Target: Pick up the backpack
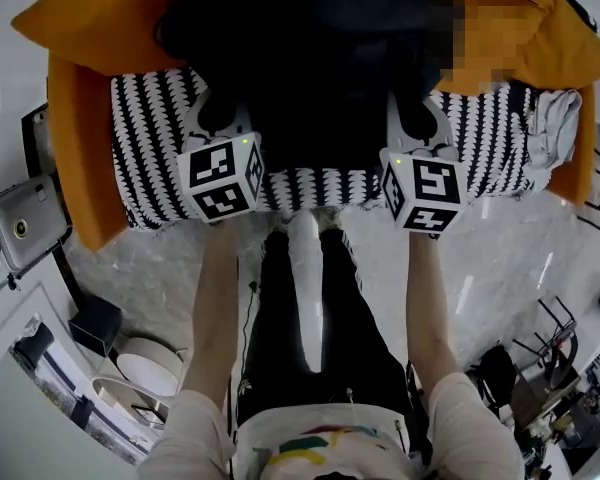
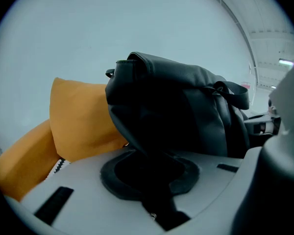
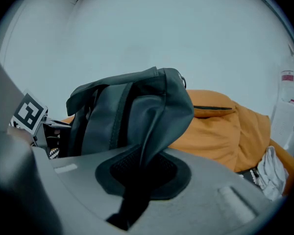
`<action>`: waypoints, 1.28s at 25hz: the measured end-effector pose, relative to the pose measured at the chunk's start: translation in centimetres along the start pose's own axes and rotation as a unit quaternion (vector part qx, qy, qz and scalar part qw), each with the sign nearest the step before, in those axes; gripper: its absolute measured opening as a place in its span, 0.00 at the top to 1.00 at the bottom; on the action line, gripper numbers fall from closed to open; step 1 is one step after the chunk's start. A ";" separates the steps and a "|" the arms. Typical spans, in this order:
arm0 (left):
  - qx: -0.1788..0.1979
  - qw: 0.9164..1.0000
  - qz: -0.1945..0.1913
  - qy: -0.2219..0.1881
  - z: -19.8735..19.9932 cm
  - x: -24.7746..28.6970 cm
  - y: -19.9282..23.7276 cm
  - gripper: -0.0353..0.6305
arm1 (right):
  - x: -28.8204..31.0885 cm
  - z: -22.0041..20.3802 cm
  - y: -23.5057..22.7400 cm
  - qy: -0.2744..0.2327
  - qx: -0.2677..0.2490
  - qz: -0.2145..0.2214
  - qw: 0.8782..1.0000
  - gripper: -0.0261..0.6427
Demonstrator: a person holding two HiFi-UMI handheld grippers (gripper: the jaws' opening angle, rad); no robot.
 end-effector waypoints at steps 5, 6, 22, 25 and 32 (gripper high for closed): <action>0.008 0.999 -0.002 -0.050 7.8 -2.9 -0.1 0.84 | -2.1 7.3 0.5 -0.048 -0.007 -0.010 0.999 0.89; 0.013 0.998 -0.003 -0.062 9.6 -3.3 -0.2 0.84 | -2.3 8.9 0.4 -0.061 -0.007 -0.012 0.998 0.89; 0.055 0.975 0.001 -0.217 34.3 -13.6 -3.6 0.84 | -11.0 31.8 0.0 -0.216 -0.014 -0.030 0.976 0.90; 0.065 0.968 0.000 -0.242 37.9 -16.1 -4.0 0.84 | -13.3 34.9 0.5 -0.241 -0.013 -0.034 0.970 0.90; 0.076 0.953 -0.003 -0.293 43.0 -22.5 -5.0 0.84 | -19.5 40.5 2.5 -0.289 -0.024 -0.044 0.956 0.90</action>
Point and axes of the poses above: the fingertips, and each gripper's own axes: x forward along the fingers, y to its left, z out of its top, the point moved 5 cm from there along -x, backward along the fingers, and after that the axes turned 11 degrees about -y, right-handed, at the moved point
